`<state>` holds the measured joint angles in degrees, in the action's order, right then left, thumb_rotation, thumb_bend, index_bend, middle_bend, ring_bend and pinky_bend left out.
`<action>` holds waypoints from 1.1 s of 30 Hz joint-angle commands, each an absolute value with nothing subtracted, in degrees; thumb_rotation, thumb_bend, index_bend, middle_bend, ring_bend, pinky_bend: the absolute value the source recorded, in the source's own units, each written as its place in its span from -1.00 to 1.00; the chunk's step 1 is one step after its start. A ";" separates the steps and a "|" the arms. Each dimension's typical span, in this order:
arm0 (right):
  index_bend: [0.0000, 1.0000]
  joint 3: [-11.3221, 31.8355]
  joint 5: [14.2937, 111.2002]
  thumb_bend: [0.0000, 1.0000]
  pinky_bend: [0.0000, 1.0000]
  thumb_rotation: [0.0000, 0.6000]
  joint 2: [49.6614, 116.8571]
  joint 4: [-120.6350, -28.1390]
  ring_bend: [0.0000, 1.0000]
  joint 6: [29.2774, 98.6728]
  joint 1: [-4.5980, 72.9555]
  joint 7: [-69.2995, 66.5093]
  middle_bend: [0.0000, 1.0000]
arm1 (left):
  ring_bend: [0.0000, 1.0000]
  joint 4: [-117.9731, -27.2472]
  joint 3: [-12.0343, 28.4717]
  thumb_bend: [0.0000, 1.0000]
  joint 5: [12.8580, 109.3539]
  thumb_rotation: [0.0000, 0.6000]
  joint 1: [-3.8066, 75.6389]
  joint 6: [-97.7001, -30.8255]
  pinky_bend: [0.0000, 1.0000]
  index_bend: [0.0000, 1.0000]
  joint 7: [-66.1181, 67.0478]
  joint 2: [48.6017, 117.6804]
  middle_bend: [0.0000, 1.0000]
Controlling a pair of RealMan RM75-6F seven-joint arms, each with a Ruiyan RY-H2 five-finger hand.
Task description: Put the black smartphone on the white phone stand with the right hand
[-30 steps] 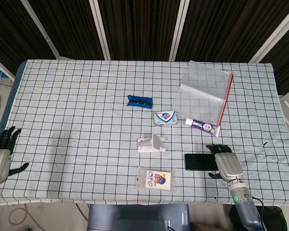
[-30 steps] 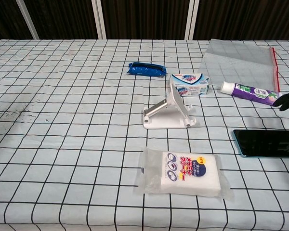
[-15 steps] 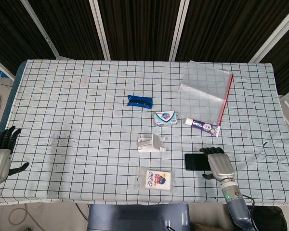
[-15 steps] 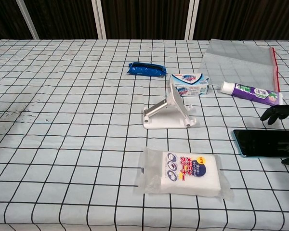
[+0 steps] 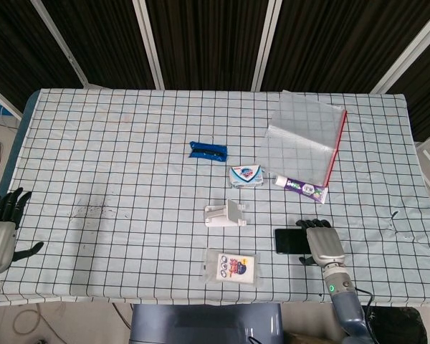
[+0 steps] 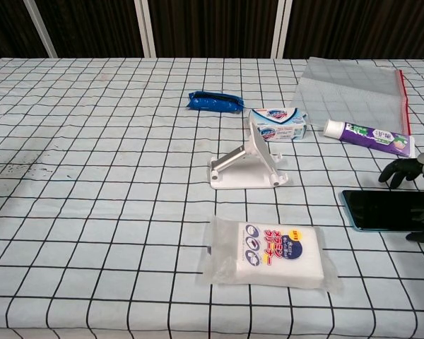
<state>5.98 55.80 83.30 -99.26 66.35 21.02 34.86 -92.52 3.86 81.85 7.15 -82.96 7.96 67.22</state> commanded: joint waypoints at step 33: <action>-0.14 3.89 53.17 -0.21 -0.55 1.00 84.95 -96.26 -0.12 66.96 23.17 35.59 0.06 | -1.00 -92.91 3.93 -1.00 81.33 1.00 7.13 -82.83 -1.00 -1.00 7.77 67.01 -1.00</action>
